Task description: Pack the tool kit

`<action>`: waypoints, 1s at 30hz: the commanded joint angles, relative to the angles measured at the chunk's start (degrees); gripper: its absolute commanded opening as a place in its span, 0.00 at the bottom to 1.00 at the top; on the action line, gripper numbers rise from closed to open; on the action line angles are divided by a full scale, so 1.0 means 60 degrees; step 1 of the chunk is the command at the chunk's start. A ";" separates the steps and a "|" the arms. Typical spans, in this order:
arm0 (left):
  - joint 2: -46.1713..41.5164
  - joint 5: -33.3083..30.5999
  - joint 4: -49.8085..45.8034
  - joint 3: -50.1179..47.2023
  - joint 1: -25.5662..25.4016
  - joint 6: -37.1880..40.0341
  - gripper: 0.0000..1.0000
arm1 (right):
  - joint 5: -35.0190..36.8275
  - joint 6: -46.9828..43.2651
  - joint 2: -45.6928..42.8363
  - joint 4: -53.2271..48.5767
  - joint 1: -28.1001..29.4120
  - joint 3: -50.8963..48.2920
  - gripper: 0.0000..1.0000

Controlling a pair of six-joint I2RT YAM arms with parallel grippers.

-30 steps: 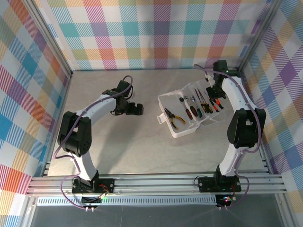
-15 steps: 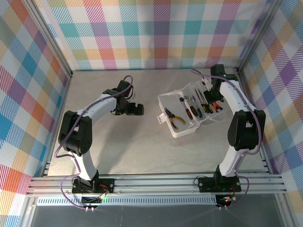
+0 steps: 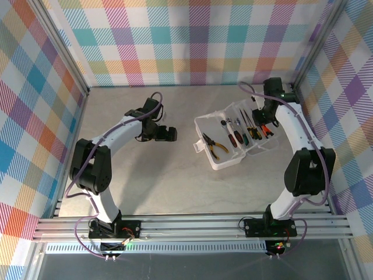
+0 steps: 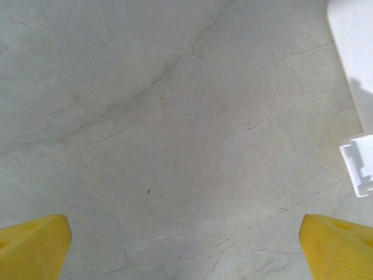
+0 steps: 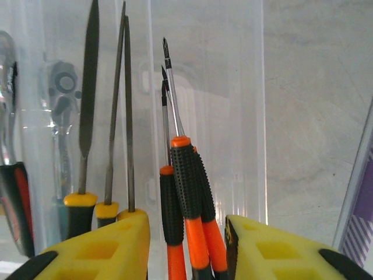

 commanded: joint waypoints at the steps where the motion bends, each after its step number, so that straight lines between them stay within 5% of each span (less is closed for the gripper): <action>1: -0.0545 -0.0193 -0.0298 -0.0117 -0.0124 -0.0134 1.00 | -0.0184 0.0576 -0.0532 -0.0142 0.0048 -0.0224 0.47; 5: -0.0682 -0.0387 -0.0664 -0.0096 -0.0139 -0.0287 1.00 | -0.0053 0.1633 -0.0881 -0.0261 -0.0180 -0.0466 0.73; 9: -0.0714 -0.0420 -0.1121 -0.0065 -0.0153 -0.0620 1.00 | -0.1422 0.3109 -0.0949 -0.0124 -0.1049 -0.0853 0.99; 19: -0.0910 -0.0614 -0.0917 -0.0446 -0.0226 -0.0838 1.00 | -0.3061 0.4898 -0.0746 0.0289 -0.2710 -0.1229 0.99; 24: -0.1082 -0.0561 -0.0867 -0.0444 -0.0256 -0.0882 1.00 | -0.3306 0.7017 -0.1938 0.1633 -0.3401 -0.3050 1.00; 30: -0.1252 -0.0400 -0.0933 -0.0395 -0.0256 -0.0809 1.00 | -0.3756 0.7974 -0.3383 0.2191 -0.4241 -0.5314 0.85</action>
